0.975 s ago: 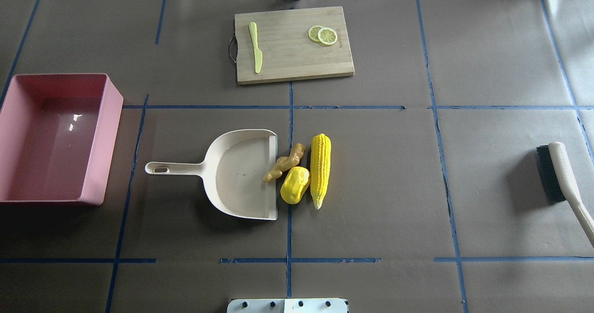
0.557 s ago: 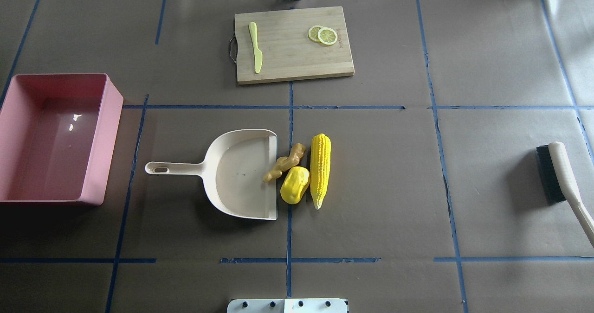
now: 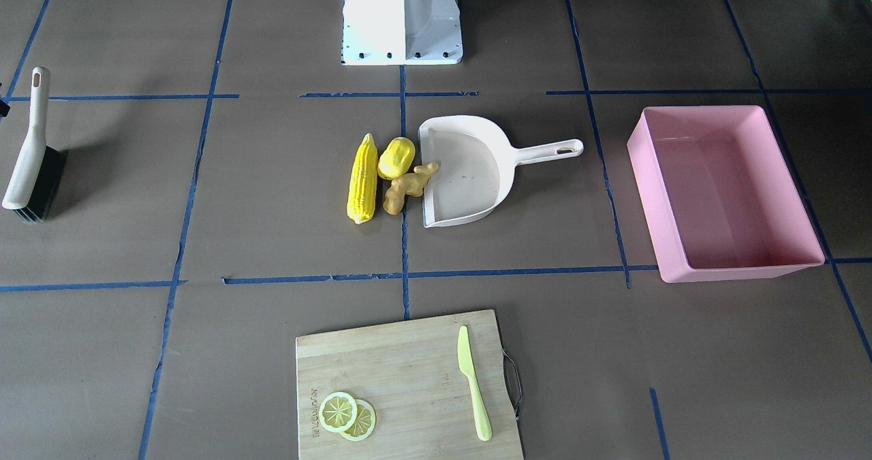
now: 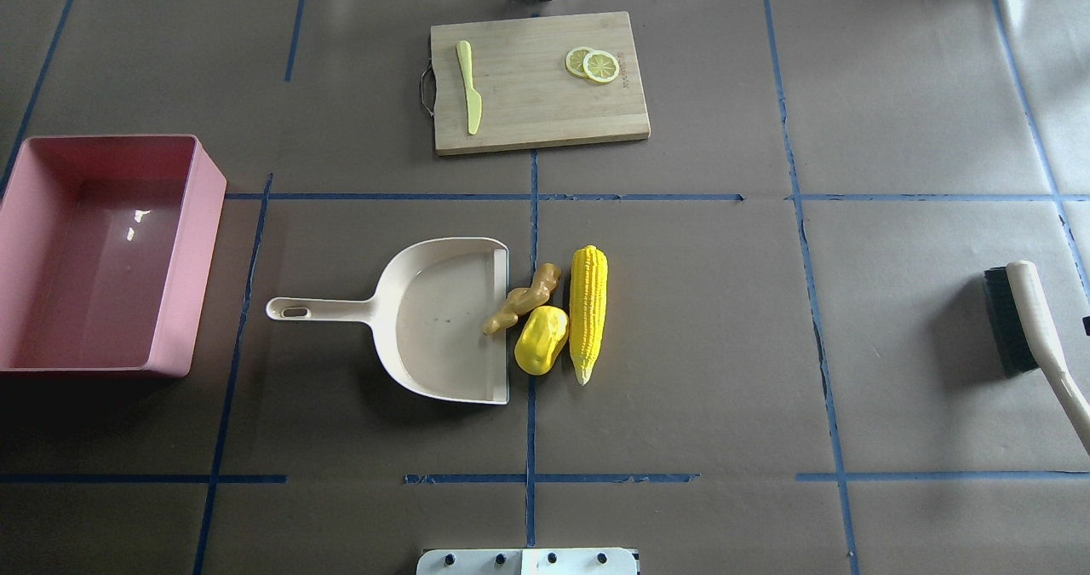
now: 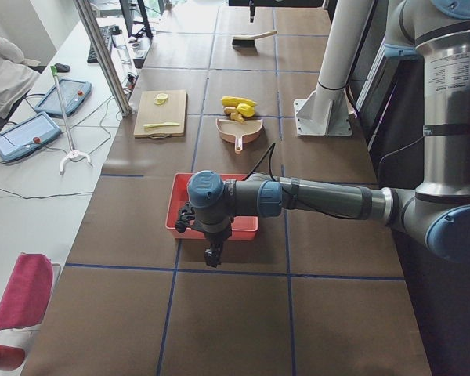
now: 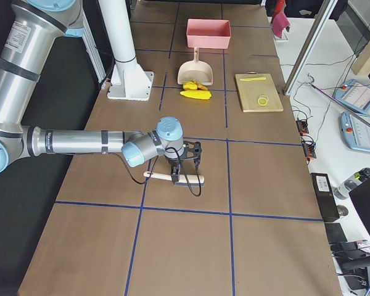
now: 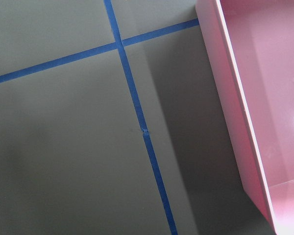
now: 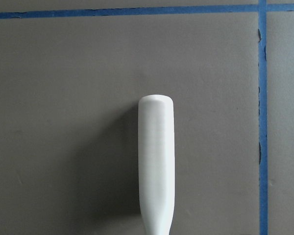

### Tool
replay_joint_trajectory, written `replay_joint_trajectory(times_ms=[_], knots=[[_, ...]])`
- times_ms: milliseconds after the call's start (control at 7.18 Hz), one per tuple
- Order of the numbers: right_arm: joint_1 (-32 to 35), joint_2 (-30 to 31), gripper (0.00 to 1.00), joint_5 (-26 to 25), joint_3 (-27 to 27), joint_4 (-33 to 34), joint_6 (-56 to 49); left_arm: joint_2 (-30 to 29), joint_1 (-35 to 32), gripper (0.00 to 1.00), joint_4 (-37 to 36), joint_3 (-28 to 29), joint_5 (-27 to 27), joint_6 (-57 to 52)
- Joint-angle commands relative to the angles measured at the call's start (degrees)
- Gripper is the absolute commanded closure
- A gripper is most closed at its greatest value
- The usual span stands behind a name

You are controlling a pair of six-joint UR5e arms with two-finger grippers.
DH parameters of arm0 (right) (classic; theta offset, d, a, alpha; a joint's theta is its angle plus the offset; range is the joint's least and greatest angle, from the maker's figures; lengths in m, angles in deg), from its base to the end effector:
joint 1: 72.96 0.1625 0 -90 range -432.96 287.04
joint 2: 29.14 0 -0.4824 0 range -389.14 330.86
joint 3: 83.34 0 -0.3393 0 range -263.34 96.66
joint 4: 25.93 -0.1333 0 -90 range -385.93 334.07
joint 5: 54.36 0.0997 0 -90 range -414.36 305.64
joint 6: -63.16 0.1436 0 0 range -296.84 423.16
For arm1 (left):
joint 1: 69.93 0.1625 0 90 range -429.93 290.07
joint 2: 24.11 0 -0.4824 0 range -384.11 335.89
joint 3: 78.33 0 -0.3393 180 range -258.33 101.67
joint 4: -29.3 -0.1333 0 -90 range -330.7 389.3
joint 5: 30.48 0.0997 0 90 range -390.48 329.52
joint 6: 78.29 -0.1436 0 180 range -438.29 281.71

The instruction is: Sweep and dump trash into bin

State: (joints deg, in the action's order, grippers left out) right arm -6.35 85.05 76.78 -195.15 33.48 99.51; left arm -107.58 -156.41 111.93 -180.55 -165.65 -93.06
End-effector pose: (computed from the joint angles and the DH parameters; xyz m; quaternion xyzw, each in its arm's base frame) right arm -0.0756 -0.2727 0.6648 0.0281 -0.4091 0.0174 0.9119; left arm -0.0081 -0.3807 0.7122 0.0242 0.3835 0.1412 0.9124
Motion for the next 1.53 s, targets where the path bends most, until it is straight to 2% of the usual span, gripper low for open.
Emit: replay_joint_trajectory(times_ms=[0,279,557,697,836,975,1115,1393], knots=[[-8.8,1.4,0.0,-5.8,0.0,-4.6,8.5,0.1,0.0,0.0,0.0,0.0,0.0,0.0],[-15.9,1.7,0.01,-11.6,1.8,-4.9,10.8,0.1,0.0,0.0,0.0,0.0,0.0,0.0],[-18.5,1.7,0.02,-11.9,8.2,-13.7,10.8,0.1,0.1,0.0,0.1,0.0,0.0,0.0],[-19.1,1.6,0.02,-11.9,8.4,-14.1,11.1,0.1,0.0,0.0,0.0,-0.2,0.0,0.0],[-19.4,1.6,0.09,-12.0,8.4,-14.1,11.3,0.1,0.0,0.0,0.0,-0.1,0.0,0.0],[-19.5,1.6,0.36,-11.9,8.4,-14.1,12.1,0.1,0.1,0.0,0.1,-0.1,0.0,0.0],[-19.5,1.6,0.97,-12.0,8.4,-14.1,12.5,0.2,0.1,0.0,0.0,-0.1,0.0,0.0],[-19.4,1.7,1.0,-11.9,8.4,-14.0,12.5,0.2,0.1,0.0,0.1,-0.1,0.0,0.0]])
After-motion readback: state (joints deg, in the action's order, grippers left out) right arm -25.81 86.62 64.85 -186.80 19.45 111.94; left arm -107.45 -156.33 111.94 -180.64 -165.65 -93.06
